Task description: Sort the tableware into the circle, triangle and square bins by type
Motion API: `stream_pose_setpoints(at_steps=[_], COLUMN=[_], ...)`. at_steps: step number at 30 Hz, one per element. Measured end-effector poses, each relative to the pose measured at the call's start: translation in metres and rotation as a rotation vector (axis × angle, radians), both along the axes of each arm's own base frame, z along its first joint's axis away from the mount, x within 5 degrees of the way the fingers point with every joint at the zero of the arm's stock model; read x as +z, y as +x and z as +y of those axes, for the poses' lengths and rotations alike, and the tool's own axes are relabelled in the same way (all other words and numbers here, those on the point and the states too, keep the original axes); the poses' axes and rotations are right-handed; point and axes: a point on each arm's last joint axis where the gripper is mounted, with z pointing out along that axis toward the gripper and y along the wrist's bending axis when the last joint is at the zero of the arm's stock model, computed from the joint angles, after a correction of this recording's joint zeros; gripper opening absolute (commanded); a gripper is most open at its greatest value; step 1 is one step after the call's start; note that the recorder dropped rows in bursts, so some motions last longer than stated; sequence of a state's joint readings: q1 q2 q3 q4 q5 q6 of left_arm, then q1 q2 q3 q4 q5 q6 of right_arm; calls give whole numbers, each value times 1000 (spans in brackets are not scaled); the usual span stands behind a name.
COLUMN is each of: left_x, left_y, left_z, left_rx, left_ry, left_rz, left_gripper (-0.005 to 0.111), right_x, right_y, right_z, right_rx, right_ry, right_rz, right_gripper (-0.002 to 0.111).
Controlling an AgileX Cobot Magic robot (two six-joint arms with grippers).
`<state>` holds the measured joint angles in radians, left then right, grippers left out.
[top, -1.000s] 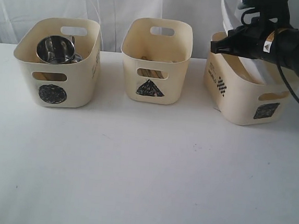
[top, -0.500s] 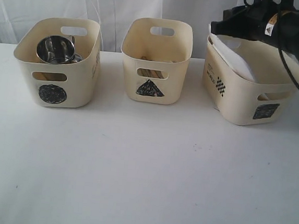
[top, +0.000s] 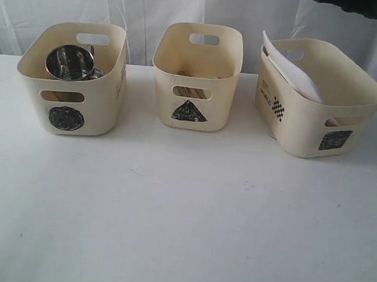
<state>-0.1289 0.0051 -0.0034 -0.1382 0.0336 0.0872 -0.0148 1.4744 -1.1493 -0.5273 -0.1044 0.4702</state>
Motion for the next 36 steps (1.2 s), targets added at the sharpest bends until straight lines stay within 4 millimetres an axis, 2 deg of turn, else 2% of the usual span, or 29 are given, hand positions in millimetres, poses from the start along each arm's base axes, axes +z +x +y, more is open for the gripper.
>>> stream_pose_setpoints(at_steps=[4,10,18,27,31,36], left_x=[0,0,0,0,0,0], left_y=[0,0,0,0,0,0], left_z=[0,0,0,0,0,0], left_rx=[0,0,0,0,0,0], left_ry=[0,0,0,0,0,0], left_rz=[0,0,0,0,0,0], left_gripper=[42,42,42,42,42,42], right_x=[-1,-5,-19,-62,-74,-86], right_y=[-23,-68,-134,-205,-228,-247], right_z=[0,1,4,6,4,0], right_rx=[-2,0,23,31,9,-40], right_ry=[0,0,8,12,7,-1], right_rz=[5,-4,-59,-90,-100,-85], right_gripper=[19,0,0,0,0,0])
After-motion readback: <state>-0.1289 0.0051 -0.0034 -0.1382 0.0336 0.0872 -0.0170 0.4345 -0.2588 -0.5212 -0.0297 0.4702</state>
